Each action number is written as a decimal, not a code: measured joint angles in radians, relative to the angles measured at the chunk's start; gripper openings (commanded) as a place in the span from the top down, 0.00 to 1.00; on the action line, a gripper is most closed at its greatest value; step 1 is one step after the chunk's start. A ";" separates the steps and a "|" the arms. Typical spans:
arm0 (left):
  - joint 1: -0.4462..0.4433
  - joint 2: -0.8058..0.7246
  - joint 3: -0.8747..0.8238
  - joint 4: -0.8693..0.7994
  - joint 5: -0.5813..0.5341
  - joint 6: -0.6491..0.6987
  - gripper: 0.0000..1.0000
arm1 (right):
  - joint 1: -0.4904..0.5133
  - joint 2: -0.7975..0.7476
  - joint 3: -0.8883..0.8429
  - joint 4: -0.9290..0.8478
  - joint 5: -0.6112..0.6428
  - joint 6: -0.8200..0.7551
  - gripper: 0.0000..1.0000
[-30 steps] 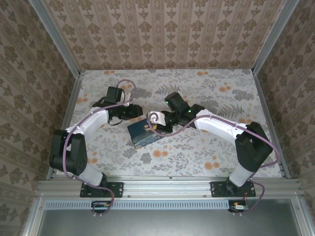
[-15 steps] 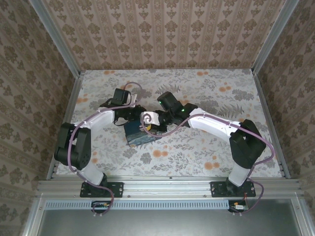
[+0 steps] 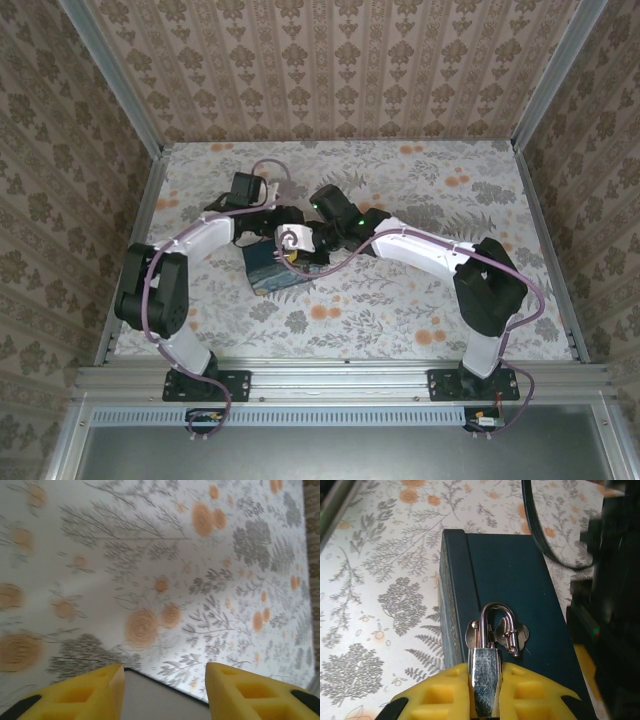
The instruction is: Unlock the padlock with the key
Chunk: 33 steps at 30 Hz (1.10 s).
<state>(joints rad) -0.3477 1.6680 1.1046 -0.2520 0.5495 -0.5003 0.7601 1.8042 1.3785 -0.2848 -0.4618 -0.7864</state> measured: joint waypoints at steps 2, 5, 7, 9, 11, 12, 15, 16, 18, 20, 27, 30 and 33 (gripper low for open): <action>0.031 -0.019 0.048 -0.079 -0.053 0.031 0.41 | -0.006 -0.003 -0.006 0.010 0.014 0.005 1.00; 0.072 -0.075 0.108 -0.167 -0.141 0.072 0.39 | -0.018 -0.021 -0.028 0.022 0.040 0.012 1.00; 0.101 -0.133 0.106 -0.206 -0.176 0.083 0.38 | -0.025 -0.037 -0.043 0.024 0.058 0.020 1.00; 0.132 -0.202 0.072 -0.235 -0.195 0.085 0.38 | -0.031 -0.050 -0.055 0.024 0.075 0.031 1.00; 0.156 -0.263 0.027 -0.266 -0.195 0.086 0.38 | -0.034 -0.058 -0.064 0.026 0.090 0.038 1.00; 0.163 -0.287 0.006 -0.282 -0.189 0.086 0.38 | -0.035 -0.062 -0.068 0.028 0.097 0.041 1.00; 0.163 -0.317 -0.053 -0.294 -0.140 0.077 0.38 | -0.037 -0.078 -0.088 0.038 0.114 0.058 1.00; 0.158 -0.317 -0.069 -0.294 -0.124 0.073 0.38 | -0.038 -0.084 -0.094 0.039 0.119 0.062 1.00; 0.150 -0.315 -0.099 -0.293 -0.095 0.056 0.39 | -0.038 -0.097 -0.107 0.040 0.131 0.075 1.00; 0.136 -0.313 -0.122 -0.286 -0.069 0.037 0.39 | -0.038 -0.111 -0.120 0.040 0.141 0.083 1.00; 0.057 -0.272 -0.151 -0.168 0.002 -0.056 0.43 | -0.038 -0.183 -0.193 0.031 0.148 0.090 1.00; 0.039 -0.249 -0.151 -0.127 0.005 -0.075 0.45 | -0.048 -0.198 -0.205 0.019 0.149 0.080 1.00; 0.031 -0.225 -0.150 -0.098 0.006 -0.076 0.47 | -0.056 -0.200 -0.205 0.005 0.147 0.053 1.00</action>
<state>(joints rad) -0.3168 1.4425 0.9546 -0.3500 0.5560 -0.5766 0.7036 1.6043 1.1736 -0.2794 -0.3145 -0.7334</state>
